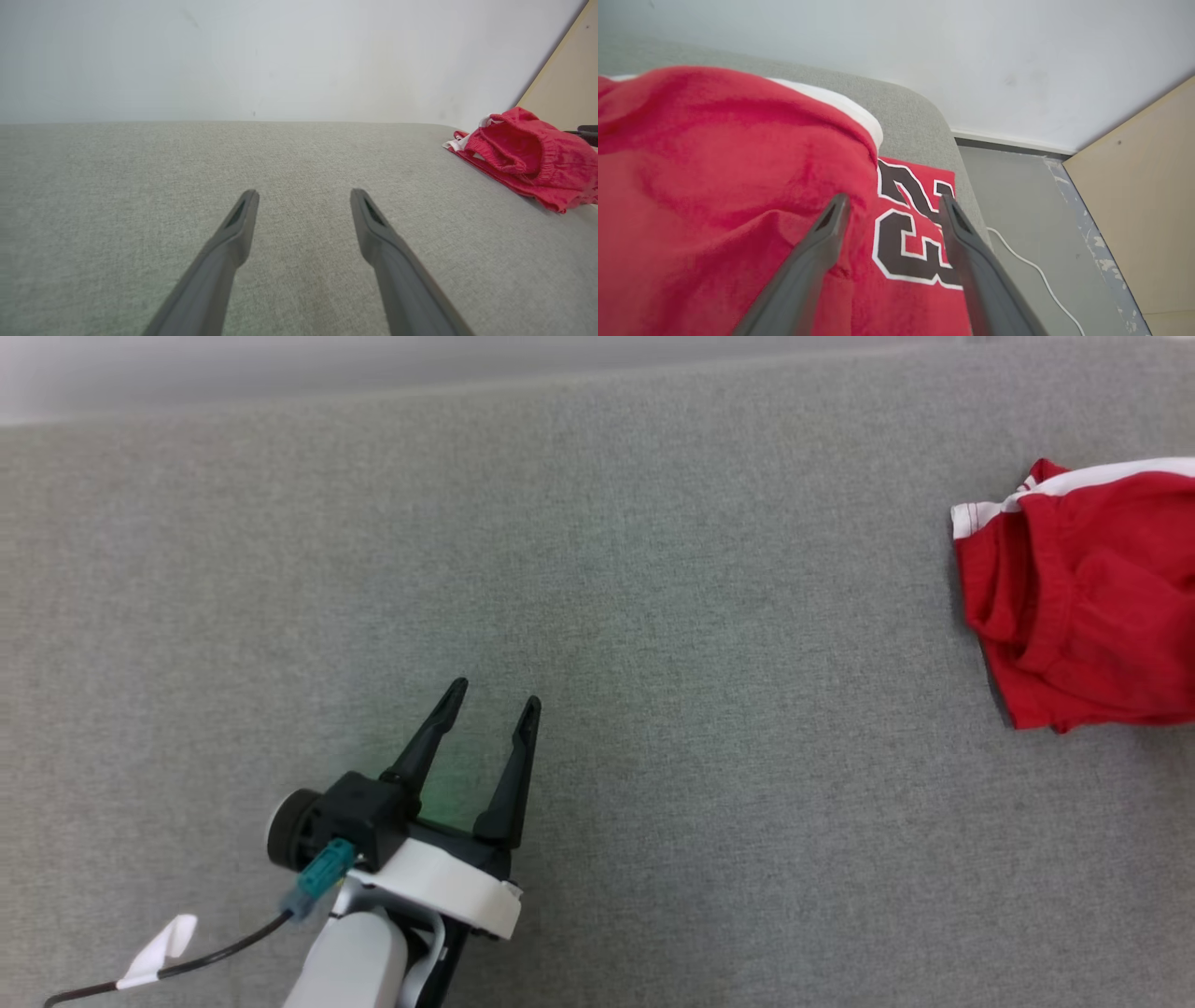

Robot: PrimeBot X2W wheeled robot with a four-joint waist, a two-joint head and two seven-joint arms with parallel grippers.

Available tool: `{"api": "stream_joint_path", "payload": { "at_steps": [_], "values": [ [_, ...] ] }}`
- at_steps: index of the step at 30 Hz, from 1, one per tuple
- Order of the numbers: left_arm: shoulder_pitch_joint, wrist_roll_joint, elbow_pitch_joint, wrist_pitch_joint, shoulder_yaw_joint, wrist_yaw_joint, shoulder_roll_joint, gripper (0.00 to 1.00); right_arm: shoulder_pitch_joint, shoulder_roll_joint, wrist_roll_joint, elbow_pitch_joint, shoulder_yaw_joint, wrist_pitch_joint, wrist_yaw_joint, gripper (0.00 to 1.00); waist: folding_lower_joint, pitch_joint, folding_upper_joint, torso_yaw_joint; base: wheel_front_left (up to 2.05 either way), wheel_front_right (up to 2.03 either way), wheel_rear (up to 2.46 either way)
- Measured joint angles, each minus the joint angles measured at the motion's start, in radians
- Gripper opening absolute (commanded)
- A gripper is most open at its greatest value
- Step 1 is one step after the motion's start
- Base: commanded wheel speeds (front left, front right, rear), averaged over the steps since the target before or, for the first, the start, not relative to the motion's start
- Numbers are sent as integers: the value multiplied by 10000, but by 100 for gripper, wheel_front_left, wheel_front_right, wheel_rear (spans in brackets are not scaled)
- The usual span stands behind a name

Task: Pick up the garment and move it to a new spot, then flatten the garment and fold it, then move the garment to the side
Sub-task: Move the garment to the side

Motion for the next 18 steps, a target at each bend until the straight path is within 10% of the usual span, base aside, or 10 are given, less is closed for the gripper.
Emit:
{"api": "stream_joint_path", "payload": {
  "at_steps": [8,18],
  "values": [
    [510,-284,-29,2,617,63,-46,100,-222,360,-353,546,-286,-1457,0,100,-1,-1042,0,124,0,0,0],
    [1522,-261,-188,0,1829,217,-25,100,1312,650,153,-2470,-895,-1735,0,100,-3,-2995,-1,334,0,0,0]
  ]
}}
